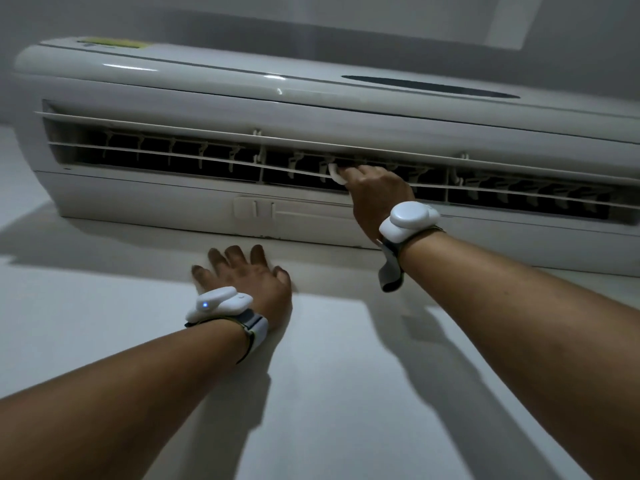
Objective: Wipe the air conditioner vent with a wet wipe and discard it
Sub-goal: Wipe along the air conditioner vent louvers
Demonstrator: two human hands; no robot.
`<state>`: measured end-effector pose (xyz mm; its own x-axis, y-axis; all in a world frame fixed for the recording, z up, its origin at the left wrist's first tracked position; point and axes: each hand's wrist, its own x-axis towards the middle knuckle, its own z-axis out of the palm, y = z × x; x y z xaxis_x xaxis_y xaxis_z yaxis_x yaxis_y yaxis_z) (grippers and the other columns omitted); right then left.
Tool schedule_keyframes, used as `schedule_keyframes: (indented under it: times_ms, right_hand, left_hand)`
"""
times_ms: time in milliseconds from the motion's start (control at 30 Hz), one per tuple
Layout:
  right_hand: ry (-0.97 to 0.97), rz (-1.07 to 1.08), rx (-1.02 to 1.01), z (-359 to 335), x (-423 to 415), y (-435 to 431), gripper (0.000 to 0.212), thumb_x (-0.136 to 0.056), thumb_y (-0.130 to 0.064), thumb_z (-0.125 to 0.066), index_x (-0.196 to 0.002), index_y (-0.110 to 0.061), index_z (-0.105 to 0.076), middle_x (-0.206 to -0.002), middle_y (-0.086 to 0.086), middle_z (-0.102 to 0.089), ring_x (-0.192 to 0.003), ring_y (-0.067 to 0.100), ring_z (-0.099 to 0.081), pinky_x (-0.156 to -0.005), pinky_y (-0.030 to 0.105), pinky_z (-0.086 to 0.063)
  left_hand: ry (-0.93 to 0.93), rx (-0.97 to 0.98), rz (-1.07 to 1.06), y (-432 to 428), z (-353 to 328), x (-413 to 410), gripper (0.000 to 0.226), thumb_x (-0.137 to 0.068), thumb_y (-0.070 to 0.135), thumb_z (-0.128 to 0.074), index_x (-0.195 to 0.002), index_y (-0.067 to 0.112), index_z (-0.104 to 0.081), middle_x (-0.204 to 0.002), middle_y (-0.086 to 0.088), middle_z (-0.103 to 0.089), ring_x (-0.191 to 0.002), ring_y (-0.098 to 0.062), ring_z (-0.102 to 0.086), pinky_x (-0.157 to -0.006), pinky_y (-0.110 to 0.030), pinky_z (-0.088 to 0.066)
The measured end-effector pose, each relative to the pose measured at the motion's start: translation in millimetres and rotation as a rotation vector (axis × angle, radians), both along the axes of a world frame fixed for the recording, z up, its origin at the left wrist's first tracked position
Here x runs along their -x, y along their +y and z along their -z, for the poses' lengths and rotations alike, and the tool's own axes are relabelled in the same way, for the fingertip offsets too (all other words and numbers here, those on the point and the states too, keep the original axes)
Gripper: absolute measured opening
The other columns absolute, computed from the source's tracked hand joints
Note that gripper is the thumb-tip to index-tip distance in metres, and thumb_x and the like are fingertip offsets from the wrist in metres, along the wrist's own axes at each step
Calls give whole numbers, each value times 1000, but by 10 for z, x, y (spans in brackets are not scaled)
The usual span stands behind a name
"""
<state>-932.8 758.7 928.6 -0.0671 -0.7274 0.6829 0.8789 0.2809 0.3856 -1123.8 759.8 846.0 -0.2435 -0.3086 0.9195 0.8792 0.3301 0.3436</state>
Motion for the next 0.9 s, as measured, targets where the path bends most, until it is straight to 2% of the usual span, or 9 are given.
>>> schedule_keyframes:
  times_ms: [133, 267, 467, 600, 733, 900]
  right_hand:
    - [24, 16, -2, -7, -276, 163, 38, -89, -2, -40, -123, -11, -55, -108, 14, -64, -98, 36, -59, -81, 41, -46]
    - [27, 8, -11, 11, -541, 285, 37, -91, -3, -42, -125, -10, -56, -106, 17, -64, -97, 39, -58, -83, 44, -46]
    - [59, 38, 4, 49, -888, 406, 31, -92, -3, -45, -119, -8, -59, -99, 18, -65, -91, 39, -61, -76, 43, -49]
    - [33, 29, 40, 41, -924, 382, 36, -93, -5, -44, -126, -12, -56, -104, 17, -63, -96, 39, -58, -78, 43, -48]
    - [41, -20, 83, 61, -817, 372, 46, -92, -1, -42, -134, -16, -51, -119, 20, -51, -103, 41, -54, -85, 47, -50]
    - [115, -88, 73, 80, -656, 288, 29, -94, -7, -43, -115, -10, -63, -105, 18, -57, -94, 40, -56, -75, 44, -48]
  left_hand:
    - [17, -3, 36, -20, -6, 2, 52, -90, 50, -29, -137, 27, -37, -137, -12, -37, -134, -33, -24, -110, -54, -18]
    - [30, -23, 34, -39, 21, -4, 52, -89, 50, -29, -136, 29, -37, -134, -10, -40, -132, -31, -27, -109, -52, -20]
    - [28, -10, 39, -59, 33, -17, 53, -90, 50, -29, -138, 30, -35, -136, -10, -38, -133, -31, -26, -110, -52, -20]
    - [27, -10, 39, -54, 32, -13, 53, -90, 51, -28, -139, 30, -34, -138, -9, -37, -135, -31, -25, -110, -52, -18]
    - [29, -10, 29, -42, 17, 7, 53, -90, 51, -29, -138, 30, -35, -138, -9, -38, -134, -31, -25, -110, -52, -19]
    - [35, -10, 30, -27, 2, 19, 53, -90, 51, -29, -138, 29, -35, -138, -10, -37, -134, -31, -25, -110, -53, -18]
